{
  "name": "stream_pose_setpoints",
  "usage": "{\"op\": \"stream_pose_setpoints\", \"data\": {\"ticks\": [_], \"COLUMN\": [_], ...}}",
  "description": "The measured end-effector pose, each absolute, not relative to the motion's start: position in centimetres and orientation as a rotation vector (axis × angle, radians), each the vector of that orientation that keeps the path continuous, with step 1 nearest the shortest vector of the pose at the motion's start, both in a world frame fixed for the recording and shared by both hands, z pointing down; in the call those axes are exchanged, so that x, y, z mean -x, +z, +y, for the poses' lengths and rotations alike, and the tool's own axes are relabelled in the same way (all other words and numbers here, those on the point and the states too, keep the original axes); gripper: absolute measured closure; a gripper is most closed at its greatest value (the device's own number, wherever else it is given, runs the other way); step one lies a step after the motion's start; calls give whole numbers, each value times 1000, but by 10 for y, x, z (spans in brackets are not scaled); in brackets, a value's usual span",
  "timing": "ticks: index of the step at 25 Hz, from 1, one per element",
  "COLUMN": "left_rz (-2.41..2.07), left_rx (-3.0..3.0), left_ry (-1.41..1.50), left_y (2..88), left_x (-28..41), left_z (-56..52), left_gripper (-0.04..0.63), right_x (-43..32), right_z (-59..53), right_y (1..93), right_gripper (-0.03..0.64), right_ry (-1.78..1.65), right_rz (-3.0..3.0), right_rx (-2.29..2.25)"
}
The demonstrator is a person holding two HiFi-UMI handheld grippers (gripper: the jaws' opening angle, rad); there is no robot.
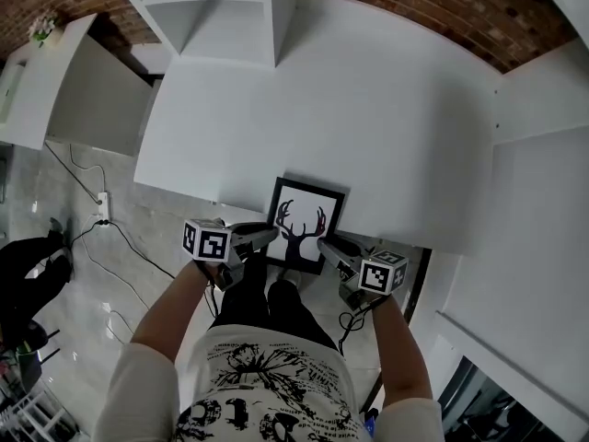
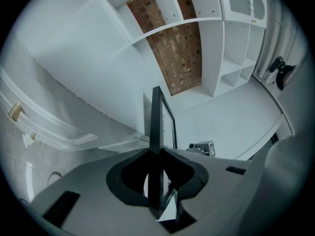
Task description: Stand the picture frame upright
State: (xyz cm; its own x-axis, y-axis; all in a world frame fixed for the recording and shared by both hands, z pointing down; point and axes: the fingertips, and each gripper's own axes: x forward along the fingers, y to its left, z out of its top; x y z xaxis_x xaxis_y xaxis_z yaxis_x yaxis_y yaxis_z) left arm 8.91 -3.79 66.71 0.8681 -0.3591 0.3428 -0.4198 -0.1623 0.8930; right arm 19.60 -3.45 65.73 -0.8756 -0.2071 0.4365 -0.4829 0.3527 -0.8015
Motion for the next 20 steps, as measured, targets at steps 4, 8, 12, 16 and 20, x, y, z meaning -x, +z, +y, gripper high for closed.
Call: {"op": "stream_pose_setpoints", "data": {"ticks": [4, 8, 12, 16, 20], "left_rz": [-577, -593, -583, -628, -676], "left_rx": [-1797, -1864, -1925, -1997, -2069], "left_ry": [28, 15, -31, -52, -78], "left_y": [649, 618, 586, 559, 534], "left_x": [-91, -94, -101, -101, -97], "left_z": [-30, -22, -12, -2, -1], "left_gripper": [505, 505, 506, 506, 506], "right_x": [-197, -202, -205, -206, -202], "right_z": [-27, -19, -12, -6, -7], "right_y": [635, 605, 577, 552, 530], "right_gripper": [509, 518, 519, 520, 520], "right_ry": [1522, 1501, 1404, 1292, 1199], "right_rz": [-2418, -2487, -2549, -2593, -2629], "right_rx": [-536, -469, -412, -374, -364]}}
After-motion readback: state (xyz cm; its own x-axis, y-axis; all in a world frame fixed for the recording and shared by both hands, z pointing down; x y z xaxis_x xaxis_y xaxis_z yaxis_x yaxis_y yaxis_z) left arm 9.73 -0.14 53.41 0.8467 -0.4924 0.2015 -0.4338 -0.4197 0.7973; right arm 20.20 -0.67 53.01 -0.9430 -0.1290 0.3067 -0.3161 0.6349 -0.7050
